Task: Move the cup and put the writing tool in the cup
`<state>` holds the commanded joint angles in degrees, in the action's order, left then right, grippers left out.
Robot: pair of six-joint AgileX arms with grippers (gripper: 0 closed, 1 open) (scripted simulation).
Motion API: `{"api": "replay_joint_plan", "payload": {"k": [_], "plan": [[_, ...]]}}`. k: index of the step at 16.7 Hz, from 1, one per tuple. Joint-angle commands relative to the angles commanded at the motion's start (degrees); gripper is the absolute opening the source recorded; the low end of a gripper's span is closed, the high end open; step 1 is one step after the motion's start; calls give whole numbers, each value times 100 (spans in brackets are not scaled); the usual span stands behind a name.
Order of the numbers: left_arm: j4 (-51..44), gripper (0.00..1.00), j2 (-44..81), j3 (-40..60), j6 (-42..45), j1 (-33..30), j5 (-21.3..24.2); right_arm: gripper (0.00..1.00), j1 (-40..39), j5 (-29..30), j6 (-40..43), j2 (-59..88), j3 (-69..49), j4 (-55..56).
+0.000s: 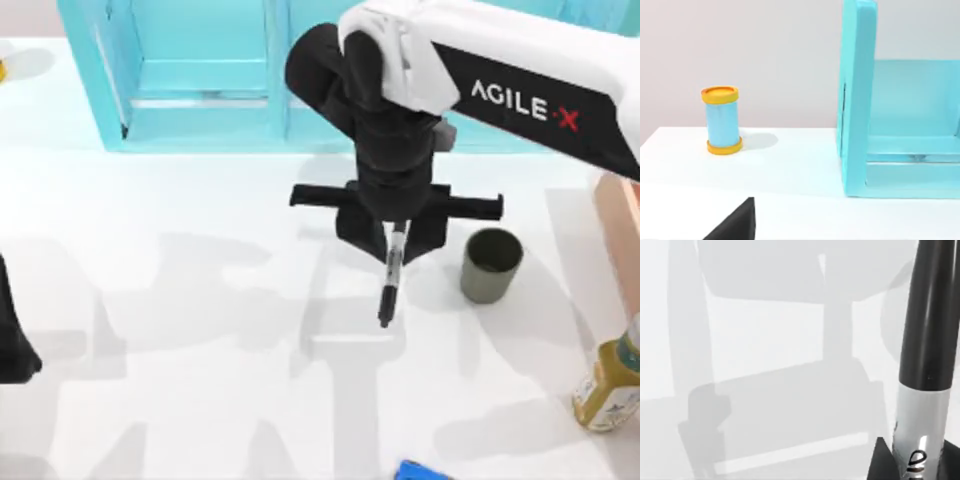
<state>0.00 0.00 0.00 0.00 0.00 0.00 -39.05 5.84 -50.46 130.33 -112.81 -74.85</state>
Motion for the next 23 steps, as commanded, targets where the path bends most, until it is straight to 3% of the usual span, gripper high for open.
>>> {"api": "replay_joint_plan", "payload": {"k": [16, 23], "plan": [[0, 100, 0, 0, 0, 0, 0, 0, -292, 48, -227, -755, 754, -149], [0, 100, 0, 0, 0, 0, 0, 0, -481, 1096, 616, -1099, 1908, 1866]]}}
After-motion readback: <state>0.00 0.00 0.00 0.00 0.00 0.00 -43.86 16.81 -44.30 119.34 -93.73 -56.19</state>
